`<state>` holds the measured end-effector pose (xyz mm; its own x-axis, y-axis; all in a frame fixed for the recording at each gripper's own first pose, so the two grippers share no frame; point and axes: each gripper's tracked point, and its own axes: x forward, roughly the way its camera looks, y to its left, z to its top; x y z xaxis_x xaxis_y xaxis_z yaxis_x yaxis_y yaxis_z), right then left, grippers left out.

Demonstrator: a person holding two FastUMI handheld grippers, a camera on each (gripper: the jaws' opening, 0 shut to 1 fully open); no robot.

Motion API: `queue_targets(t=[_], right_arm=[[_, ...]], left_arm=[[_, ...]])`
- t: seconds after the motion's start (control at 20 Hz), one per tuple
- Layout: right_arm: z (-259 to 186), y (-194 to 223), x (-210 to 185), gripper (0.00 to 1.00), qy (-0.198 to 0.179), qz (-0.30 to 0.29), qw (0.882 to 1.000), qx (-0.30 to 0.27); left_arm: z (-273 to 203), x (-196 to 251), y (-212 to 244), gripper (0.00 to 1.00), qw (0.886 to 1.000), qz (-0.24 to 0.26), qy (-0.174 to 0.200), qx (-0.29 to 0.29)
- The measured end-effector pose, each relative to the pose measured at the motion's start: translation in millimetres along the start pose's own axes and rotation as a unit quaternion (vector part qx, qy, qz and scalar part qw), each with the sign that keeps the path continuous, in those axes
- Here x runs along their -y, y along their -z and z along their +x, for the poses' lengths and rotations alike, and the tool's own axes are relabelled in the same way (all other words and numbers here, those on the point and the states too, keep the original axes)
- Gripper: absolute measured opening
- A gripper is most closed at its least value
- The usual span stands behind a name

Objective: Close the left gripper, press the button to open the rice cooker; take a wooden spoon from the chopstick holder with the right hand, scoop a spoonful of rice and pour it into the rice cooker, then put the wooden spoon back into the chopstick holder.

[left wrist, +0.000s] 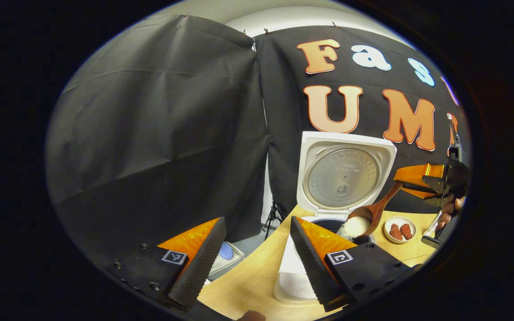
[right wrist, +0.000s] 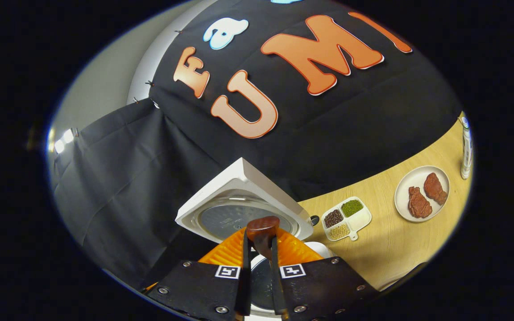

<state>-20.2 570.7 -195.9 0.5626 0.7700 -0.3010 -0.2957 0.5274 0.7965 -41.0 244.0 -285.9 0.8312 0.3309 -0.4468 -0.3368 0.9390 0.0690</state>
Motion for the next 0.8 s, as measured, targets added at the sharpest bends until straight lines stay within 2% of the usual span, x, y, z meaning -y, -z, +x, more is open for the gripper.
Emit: queue_targets(t=[0.5, 0.8], right_arm=[[-4, -11, -32, 0.18, -0.02, -0.093, 0.995, 0.032], [-8, -10, -66, 0.18, -0.048, -0.192, 0.979, 0.049]], left_arm=[[9, 3, -2, 0.98, 1.0, 0.0, 0.016, 0.003], [10, -2, -2, 0.98, 1.0, -0.003, 0.014, 0.003]])
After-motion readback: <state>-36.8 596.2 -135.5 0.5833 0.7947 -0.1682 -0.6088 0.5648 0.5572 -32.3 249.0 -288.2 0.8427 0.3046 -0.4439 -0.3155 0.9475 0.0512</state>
